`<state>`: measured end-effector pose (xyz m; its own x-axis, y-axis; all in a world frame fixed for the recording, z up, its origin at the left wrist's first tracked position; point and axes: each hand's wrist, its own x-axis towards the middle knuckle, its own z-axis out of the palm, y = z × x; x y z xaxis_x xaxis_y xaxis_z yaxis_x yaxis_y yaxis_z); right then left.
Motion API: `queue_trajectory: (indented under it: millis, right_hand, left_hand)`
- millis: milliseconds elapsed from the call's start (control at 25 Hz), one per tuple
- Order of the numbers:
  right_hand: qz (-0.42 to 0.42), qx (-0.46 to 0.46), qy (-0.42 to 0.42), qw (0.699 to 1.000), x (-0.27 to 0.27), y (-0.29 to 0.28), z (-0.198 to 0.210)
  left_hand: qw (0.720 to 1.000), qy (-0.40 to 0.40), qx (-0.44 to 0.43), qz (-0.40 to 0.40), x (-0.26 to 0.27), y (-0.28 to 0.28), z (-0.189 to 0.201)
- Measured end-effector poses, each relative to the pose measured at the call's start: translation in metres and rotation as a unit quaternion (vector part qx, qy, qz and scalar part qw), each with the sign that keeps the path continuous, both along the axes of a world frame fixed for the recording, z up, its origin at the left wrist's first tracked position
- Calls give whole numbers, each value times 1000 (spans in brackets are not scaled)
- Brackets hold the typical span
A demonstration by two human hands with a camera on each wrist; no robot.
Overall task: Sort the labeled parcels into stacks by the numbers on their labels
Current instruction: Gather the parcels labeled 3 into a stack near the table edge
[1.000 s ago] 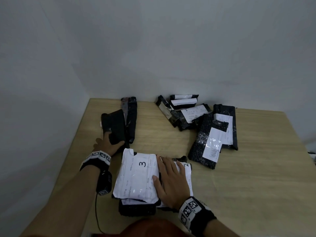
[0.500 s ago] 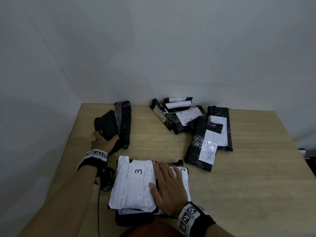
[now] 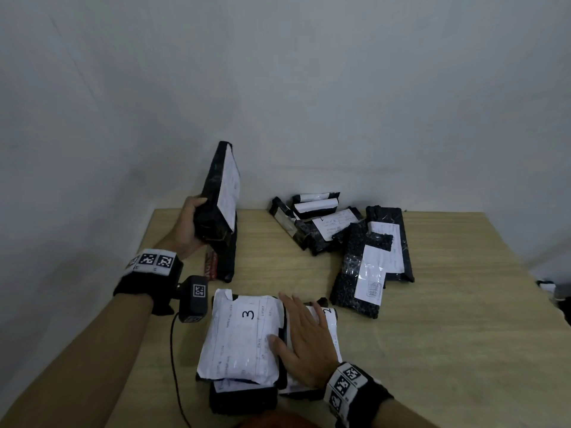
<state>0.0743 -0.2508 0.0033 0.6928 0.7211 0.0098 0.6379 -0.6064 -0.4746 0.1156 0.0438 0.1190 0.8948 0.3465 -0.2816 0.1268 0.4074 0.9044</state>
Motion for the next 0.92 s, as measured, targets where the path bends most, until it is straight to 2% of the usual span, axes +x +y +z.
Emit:
queue_trajectory:
  millis: [120, 240, 320, 400, 560, 640, 680, 840, 920]
  right_hand:
    - [17, -4, -5, 1000, 2, 8, 5]
    - [-16, 50, 26, 998, 12, 17, 14]
    - [-54, 107, 78, 990, 27, 25, 26]
    - [-92, 177, 197, 960, 44, 36, 46]
    - [-114, 239, 442, 857, 70, 52, 74]
    - [-148, 281, 512, 798, 84, 57, 78]
    - [-169, 295, 511, 790, 90, 59, 78]
    - [-188, 281, 425, 840, 106, 66, 82]
    - [-181, 274, 425, 844, 107, 69, 80]
  left_hand:
    - [998, -8, -64, -13, -27, -6, 13]
    - [993, -3, -113, -33, -49, -20, 14]
    - [987, -6, -153, -49, -57, -28, 13]
    - [980, -1, -187, -72, -60, -36, 11]
    - [969, 25, -220, -110, -61, -64, -3]
    - [980, 59, -142, -127, -58, -80, -16]
    - [985, 73, -86, -131, -55, -84, -20]
    - [979, 108, 119, -128, -49, -68, -24]
    - [965, 119, 187, -139, -49, -56, -25]
